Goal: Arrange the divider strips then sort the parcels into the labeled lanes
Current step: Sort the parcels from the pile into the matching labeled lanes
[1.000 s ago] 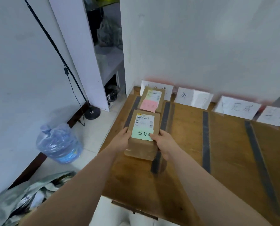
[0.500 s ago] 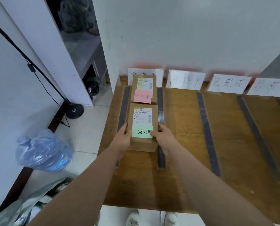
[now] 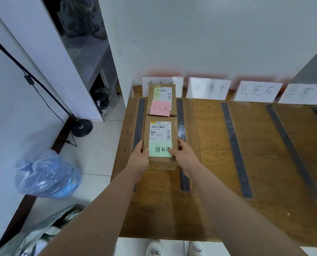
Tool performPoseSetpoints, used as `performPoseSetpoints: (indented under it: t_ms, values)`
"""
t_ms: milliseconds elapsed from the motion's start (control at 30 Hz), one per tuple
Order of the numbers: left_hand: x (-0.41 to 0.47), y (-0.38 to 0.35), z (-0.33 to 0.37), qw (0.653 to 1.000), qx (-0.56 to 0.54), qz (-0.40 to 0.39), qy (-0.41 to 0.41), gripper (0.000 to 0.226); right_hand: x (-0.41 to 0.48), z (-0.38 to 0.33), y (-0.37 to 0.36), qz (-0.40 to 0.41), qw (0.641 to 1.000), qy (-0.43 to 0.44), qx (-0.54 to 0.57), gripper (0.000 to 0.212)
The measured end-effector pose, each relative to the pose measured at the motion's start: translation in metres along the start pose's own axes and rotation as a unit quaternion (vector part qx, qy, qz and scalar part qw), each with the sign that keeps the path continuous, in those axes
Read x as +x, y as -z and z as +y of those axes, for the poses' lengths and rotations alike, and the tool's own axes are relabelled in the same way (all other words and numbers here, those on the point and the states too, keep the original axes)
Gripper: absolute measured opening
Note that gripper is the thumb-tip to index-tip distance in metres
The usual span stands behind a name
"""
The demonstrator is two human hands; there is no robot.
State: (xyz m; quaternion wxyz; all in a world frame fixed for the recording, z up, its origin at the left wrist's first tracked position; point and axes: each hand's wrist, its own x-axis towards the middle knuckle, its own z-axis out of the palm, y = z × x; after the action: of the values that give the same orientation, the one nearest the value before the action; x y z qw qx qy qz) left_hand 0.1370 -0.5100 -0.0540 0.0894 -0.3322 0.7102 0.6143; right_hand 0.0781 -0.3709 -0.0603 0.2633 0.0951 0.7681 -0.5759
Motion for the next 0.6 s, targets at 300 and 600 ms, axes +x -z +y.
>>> performPoseSetpoints:
  t_ms: [300, 600]
  values:
    - [-0.025, -0.002, 0.042, 0.963, 0.191, 0.043, -0.185, 0.035, -0.038, -0.038, 0.030, 0.088, 0.970, 0.118, -0.192, 0.055]
    - [-0.094, -0.051, 0.108, 0.841, 0.397, 0.066, -0.362, 0.045, -0.120, -0.057, 0.129, 0.193, 0.875, 0.214, -0.388, 0.047]
